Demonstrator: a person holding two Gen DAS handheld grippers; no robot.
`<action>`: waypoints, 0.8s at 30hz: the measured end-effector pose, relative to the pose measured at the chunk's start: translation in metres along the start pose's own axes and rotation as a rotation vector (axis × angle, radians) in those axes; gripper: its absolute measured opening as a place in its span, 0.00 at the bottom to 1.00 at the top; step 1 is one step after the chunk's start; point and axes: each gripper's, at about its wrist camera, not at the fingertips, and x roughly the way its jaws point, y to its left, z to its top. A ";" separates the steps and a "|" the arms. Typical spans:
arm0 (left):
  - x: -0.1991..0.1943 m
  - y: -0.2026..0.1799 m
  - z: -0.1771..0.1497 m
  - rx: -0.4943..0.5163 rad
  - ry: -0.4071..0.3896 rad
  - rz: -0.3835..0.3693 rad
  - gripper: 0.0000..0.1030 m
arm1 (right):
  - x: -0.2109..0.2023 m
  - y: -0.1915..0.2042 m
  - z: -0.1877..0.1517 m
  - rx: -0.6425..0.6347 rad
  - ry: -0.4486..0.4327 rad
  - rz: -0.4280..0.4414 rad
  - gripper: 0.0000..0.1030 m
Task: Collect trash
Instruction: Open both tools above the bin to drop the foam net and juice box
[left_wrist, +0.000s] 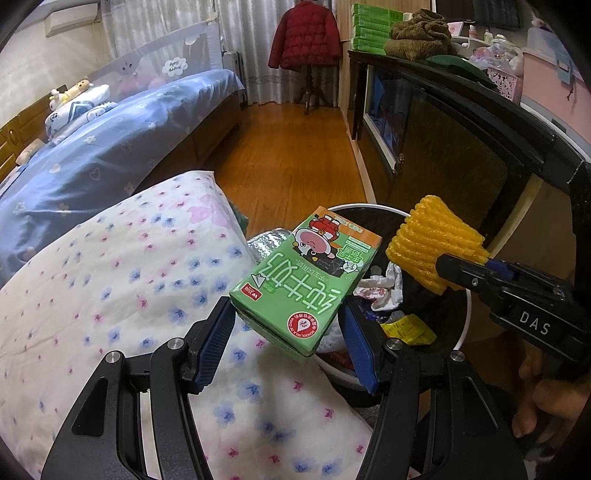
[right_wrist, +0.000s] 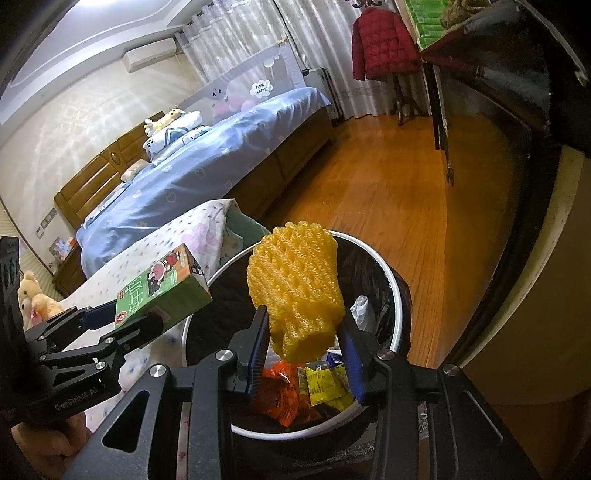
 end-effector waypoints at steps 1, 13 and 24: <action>0.001 0.000 0.000 0.002 0.002 0.000 0.57 | 0.001 -0.001 0.001 0.001 0.002 0.000 0.38; -0.021 0.014 -0.006 -0.025 -0.029 0.002 0.73 | -0.004 0.001 0.003 0.024 -0.001 0.012 0.56; -0.096 0.081 -0.069 -0.246 -0.173 0.065 0.82 | -0.047 0.053 -0.015 -0.025 -0.092 0.099 0.75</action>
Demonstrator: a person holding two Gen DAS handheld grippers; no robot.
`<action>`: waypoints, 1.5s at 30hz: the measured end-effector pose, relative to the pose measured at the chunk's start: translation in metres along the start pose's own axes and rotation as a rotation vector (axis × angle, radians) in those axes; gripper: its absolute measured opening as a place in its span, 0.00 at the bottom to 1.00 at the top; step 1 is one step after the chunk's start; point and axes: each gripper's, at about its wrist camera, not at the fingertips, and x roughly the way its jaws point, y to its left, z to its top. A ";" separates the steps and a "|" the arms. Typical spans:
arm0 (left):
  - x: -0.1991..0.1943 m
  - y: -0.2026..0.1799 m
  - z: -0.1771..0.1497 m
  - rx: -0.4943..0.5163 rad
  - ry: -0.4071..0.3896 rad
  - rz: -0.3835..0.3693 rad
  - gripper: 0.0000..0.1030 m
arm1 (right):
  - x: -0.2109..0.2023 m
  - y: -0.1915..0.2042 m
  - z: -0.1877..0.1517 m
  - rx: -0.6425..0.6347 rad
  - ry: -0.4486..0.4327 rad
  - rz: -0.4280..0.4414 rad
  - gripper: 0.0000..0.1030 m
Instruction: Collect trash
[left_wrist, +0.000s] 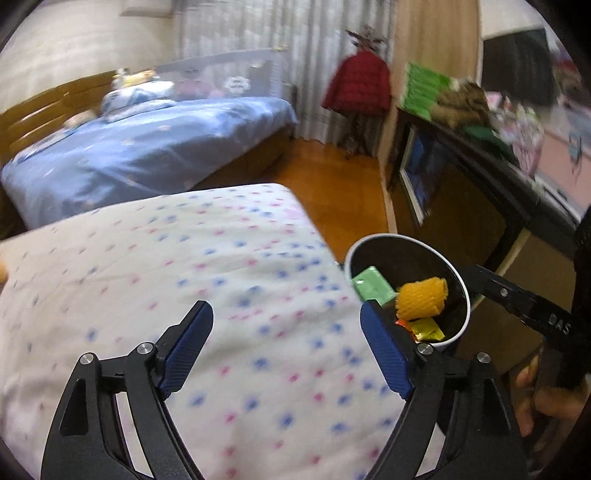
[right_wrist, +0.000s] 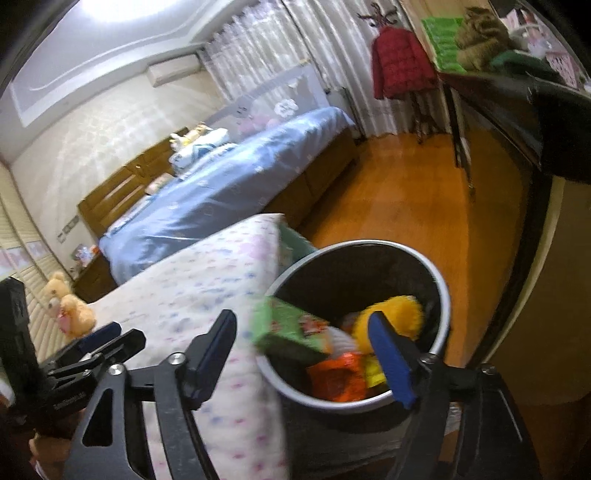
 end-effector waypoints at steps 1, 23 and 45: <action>-0.005 0.004 -0.004 -0.012 -0.007 0.008 0.82 | -0.003 0.007 -0.002 -0.007 -0.007 0.009 0.75; -0.118 0.086 -0.037 -0.096 -0.286 0.402 1.00 | -0.035 0.135 -0.013 -0.274 -0.237 0.030 1.00; -0.122 0.084 -0.040 -0.071 -0.321 0.444 1.00 | -0.011 0.142 -0.025 -0.320 -0.195 0.043 1.00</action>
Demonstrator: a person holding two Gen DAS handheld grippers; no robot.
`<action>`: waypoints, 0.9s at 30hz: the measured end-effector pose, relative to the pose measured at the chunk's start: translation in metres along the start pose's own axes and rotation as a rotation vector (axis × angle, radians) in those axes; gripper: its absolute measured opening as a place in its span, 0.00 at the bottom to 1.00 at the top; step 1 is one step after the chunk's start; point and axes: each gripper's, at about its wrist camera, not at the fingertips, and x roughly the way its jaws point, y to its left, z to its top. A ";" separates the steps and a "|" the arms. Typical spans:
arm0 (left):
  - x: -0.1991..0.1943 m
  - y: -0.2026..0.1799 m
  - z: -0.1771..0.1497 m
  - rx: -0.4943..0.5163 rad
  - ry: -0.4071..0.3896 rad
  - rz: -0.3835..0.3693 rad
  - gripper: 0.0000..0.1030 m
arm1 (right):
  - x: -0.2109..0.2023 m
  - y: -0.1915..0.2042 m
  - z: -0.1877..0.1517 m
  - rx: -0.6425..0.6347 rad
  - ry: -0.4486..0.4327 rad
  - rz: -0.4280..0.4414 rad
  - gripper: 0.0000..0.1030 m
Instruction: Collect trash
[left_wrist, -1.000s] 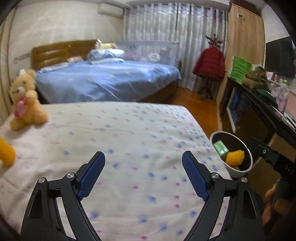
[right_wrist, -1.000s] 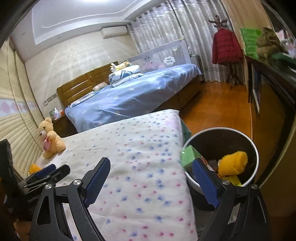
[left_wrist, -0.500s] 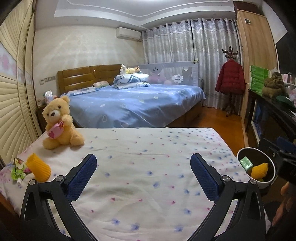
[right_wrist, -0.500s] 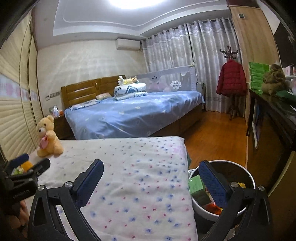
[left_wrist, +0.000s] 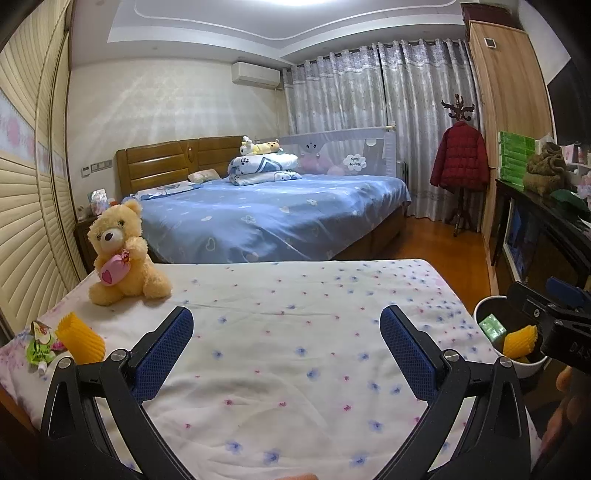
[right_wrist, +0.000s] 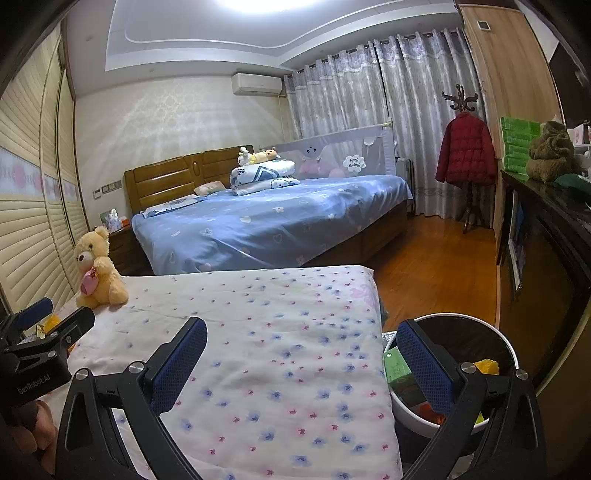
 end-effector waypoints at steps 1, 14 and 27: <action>0.000 0.000 0.000 0.000 0.000 -0.001 1.00 | 0.000 0.000 0.000 -0.002 0.001 0.001 1.00; -0.001 -0.001 0.000 -0.004 -0.002 -0.002 1.00 | 0.001 0.001 -0.002 0.000 0.007 0.005 1.00; 0.000 -0.001 -0.002 -0.012 0.007 -0.009 1.00 | -0.001 0.003 0.000 -0.005 0.009 0.010 1.00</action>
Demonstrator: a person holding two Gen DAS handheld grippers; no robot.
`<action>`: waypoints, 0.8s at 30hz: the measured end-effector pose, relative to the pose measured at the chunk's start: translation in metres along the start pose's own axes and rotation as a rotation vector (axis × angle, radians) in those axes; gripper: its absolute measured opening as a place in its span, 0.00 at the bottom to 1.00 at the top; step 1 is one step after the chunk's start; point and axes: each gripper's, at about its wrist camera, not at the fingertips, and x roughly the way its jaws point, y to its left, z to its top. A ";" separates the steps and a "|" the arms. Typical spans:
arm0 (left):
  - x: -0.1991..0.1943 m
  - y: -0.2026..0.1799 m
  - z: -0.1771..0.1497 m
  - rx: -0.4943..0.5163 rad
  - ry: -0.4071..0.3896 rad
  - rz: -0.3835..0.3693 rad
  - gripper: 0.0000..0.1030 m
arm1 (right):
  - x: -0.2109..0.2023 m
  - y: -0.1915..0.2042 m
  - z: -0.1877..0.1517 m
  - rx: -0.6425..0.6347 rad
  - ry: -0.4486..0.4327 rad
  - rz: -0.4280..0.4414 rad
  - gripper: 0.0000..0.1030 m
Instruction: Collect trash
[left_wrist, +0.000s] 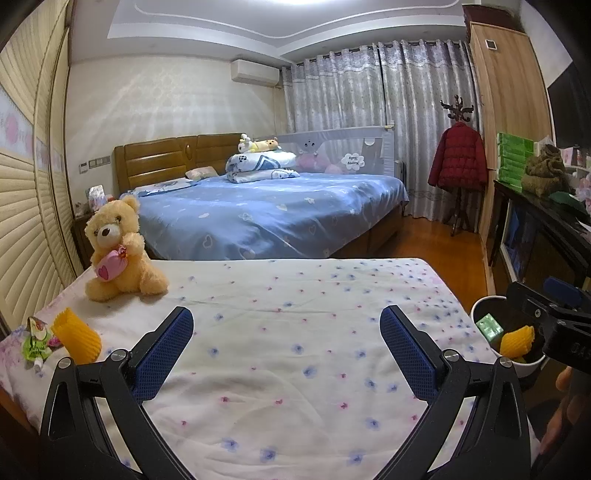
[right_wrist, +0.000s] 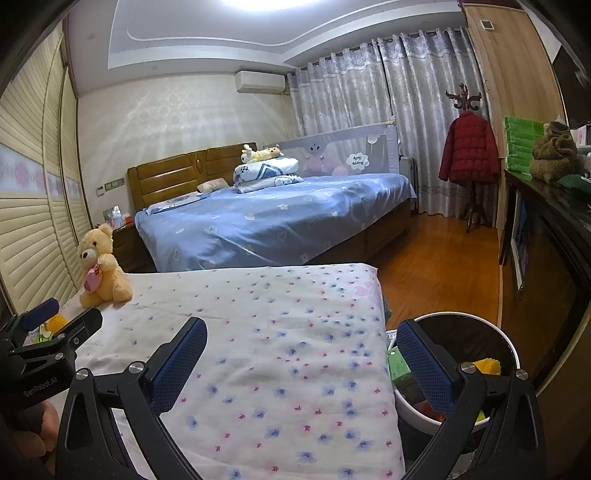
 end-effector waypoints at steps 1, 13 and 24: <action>0.000 0.000 0.000 -0.001 0.000 0.001 1.00 | -0.001 0.000 0.000 0.001 0.000 -0.001 1.00; 0.001 0.001 -0.002 0.002 0.002 0.002 1.00 | -0.003 0.001 0.001 0.001 0.001 0.000 1.00; 0.002 0.001 -0.001 0.005 0.003 -0.002 1.00 | -0.002 0.001 0.002 0.004 0.002 -0.001 1.00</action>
